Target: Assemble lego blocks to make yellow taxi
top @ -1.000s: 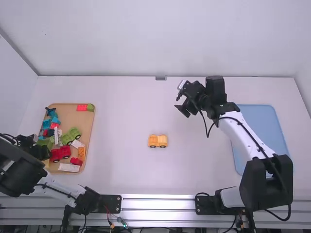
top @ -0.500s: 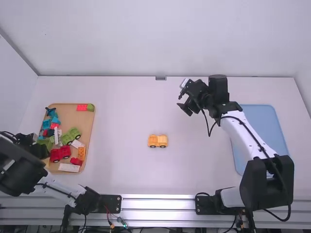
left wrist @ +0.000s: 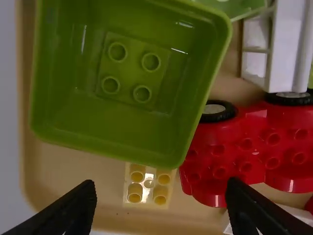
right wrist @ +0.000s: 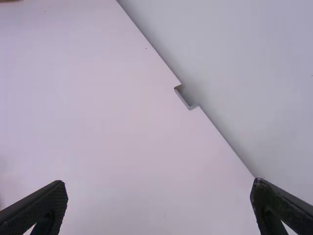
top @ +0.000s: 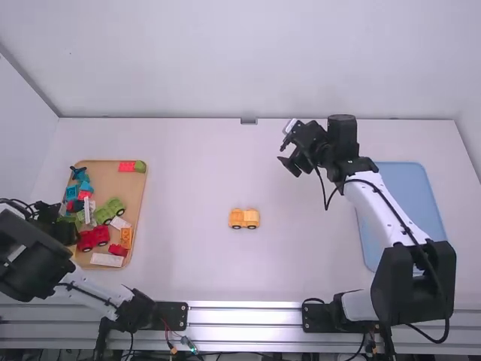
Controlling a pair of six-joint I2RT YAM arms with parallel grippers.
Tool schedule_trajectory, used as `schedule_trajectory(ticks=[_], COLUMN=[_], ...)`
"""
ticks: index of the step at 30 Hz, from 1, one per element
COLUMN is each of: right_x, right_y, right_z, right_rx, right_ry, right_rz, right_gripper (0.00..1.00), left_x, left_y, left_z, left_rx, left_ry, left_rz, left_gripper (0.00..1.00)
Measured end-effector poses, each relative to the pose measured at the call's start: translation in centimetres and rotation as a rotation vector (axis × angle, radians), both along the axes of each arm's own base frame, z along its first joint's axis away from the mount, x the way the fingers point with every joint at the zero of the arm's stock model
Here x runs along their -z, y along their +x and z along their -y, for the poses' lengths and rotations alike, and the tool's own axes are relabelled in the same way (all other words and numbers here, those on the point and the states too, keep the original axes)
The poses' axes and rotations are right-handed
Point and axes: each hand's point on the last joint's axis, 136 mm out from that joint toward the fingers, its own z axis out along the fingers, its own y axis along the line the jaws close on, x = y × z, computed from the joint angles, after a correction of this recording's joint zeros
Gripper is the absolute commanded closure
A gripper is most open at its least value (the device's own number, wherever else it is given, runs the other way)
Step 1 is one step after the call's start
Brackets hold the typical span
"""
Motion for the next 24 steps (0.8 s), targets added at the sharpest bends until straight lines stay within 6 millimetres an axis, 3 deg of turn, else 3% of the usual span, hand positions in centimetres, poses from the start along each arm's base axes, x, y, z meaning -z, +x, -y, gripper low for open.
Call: schedule_trajectory(ticks=[4, 6, 11, 14, 24], right_x=[0.0, 0.0, 0.0, 0.1, 0.5], right_y=[0.0, 0.0, 0.0, -0.1, -0.4], right_z=[0.0, 0.0, 0.0, 0.0, 0.0], right_rx=[-0.001, 0.000, 0.000, 0.000, 0.000], right_ry=[0.000, 0.000, 0.000, -0.001, -0.003], right_rz=[-0.003, -0.003, -0.003, -0.007, -0.026], right_gripper=[0.01, 0.01, 0.01, 0.01, 0.01], left_x=[0.1, 0.2, 0.2, 0.2, 0.2], left_y=[-0.7, -0.9, -1.1, -1.1, -0.8], left_z=[0.4, -0.2, -0.7, -0.7, -0.4], left_rx=[-0.048, -0.085, -0.125, -0.174, -0.219], left_ry=[-0.018, 0.007, 0.029, 0.024, 0.005], left_rz=[-0.035, -0.050, -0.060, -0.057, -0.043], left_gripper=[0.37, 0.44, 0.40, 0.32, 0.41])
